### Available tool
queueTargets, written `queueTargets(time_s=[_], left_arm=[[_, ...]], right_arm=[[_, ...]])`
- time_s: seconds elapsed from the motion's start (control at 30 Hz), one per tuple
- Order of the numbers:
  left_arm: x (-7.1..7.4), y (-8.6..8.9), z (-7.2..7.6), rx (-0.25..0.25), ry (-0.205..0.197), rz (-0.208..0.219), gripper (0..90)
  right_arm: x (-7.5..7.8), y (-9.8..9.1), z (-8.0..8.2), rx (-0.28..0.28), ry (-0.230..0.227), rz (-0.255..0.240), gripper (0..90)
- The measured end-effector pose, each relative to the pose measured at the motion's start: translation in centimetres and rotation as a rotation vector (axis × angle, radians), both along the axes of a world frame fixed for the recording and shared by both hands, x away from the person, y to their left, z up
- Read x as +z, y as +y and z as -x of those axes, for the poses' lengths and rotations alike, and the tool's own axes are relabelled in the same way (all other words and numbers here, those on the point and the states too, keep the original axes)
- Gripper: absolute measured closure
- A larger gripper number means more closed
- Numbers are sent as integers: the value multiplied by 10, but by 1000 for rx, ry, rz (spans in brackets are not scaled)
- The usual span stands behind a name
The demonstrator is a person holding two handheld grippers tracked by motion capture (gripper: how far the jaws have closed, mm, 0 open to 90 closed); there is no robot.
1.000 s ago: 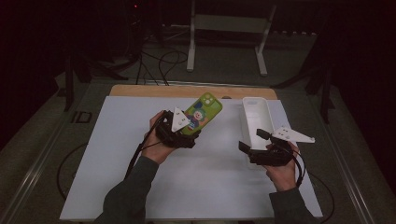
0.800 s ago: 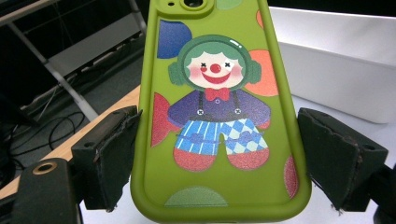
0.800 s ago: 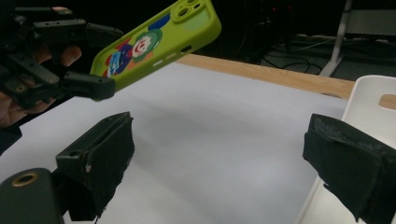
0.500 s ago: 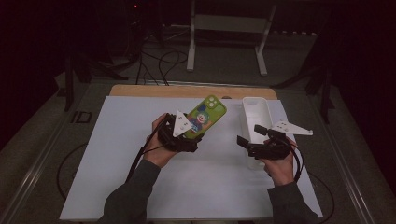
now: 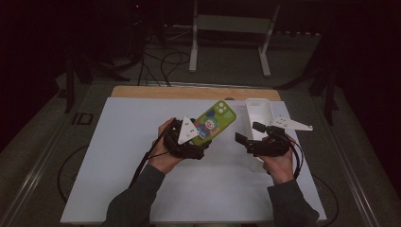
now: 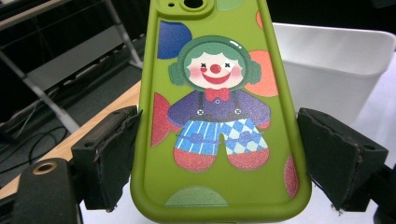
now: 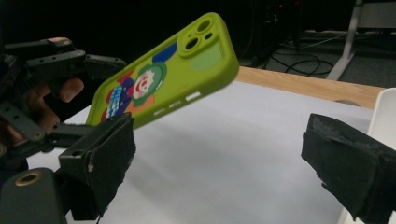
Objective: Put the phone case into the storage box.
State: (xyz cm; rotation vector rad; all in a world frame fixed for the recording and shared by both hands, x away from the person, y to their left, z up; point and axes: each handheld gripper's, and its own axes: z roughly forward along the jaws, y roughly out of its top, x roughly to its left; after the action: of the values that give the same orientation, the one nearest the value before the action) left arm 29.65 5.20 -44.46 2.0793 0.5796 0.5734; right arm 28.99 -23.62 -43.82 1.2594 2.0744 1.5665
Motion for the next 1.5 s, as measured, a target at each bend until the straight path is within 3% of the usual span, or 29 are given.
queueTargets(time_s=[0.23,1.17,1.3,1.5], left_arm=[[0,-3,3,-26,-2,8,163],[6,-15,13,-138,-11,59,162],[6,-16,14,-153,-5,68,162],[5,-16,13,-163,10,59,162]], right_arm=[[2,4,-3,2,14,-27,106],[5,21,-10,28,49,-51,230],[6,22,-11,47,55,-70,288],[6,19,-11,66,54,-100,450]])
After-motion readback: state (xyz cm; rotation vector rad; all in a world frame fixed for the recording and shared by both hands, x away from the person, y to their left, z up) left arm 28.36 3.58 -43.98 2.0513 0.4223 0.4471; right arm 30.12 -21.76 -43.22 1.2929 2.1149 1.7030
